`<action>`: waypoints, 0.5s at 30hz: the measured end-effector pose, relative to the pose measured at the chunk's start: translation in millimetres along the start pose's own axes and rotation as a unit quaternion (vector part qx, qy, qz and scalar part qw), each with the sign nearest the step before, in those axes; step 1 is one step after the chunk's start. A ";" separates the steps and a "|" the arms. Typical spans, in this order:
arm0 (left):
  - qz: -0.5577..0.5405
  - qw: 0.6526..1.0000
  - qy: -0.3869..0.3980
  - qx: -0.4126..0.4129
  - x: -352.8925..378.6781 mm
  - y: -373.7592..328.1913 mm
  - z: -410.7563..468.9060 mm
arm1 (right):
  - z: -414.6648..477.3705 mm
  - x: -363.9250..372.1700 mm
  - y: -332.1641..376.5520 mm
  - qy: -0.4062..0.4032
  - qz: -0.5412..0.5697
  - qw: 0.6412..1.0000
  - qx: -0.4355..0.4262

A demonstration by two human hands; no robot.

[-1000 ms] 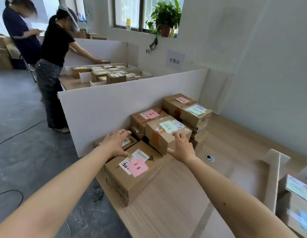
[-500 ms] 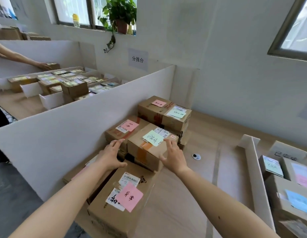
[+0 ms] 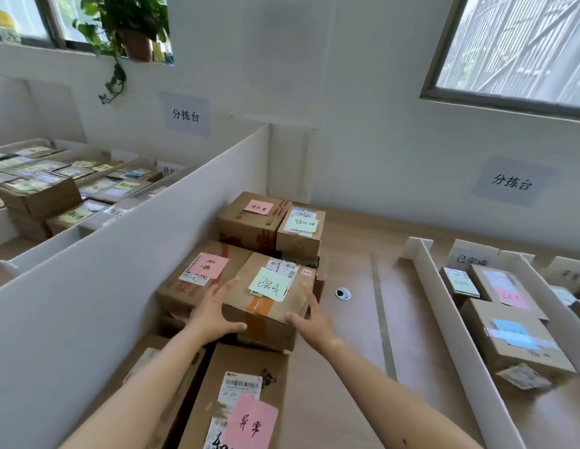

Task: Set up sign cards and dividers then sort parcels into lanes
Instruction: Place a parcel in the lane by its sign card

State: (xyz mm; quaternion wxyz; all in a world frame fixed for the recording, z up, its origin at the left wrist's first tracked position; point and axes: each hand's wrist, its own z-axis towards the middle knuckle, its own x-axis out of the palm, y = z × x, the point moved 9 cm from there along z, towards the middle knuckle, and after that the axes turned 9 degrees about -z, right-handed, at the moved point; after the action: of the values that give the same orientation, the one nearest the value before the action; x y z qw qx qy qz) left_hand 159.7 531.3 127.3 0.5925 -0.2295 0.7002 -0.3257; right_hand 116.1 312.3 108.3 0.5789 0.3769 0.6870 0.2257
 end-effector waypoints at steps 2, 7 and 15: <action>-0.008 1.000 0.019 0.008 3.5 4.9 4.2 | -5.5 4.3 -1.1 0.011 0.057 0.998 0.007; -0.014 0.999 0.035 0.013 10.8 14.0 8.4 | -15.8 14.7 0.5 0.047 0.151 0.987 0.032; -0.043 0.998 -0.009 0.034 7.8 16.9 13.0 | -25.3 27.5 13.0 0.031 0.157 0.986 0.043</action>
State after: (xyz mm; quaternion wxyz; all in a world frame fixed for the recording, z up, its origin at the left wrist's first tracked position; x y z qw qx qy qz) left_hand 172.0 534.8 108.6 0.5915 -0.2417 0.6731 -0.3723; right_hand 93.7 344.9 106.6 0.4975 0.4974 0.6464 0.2954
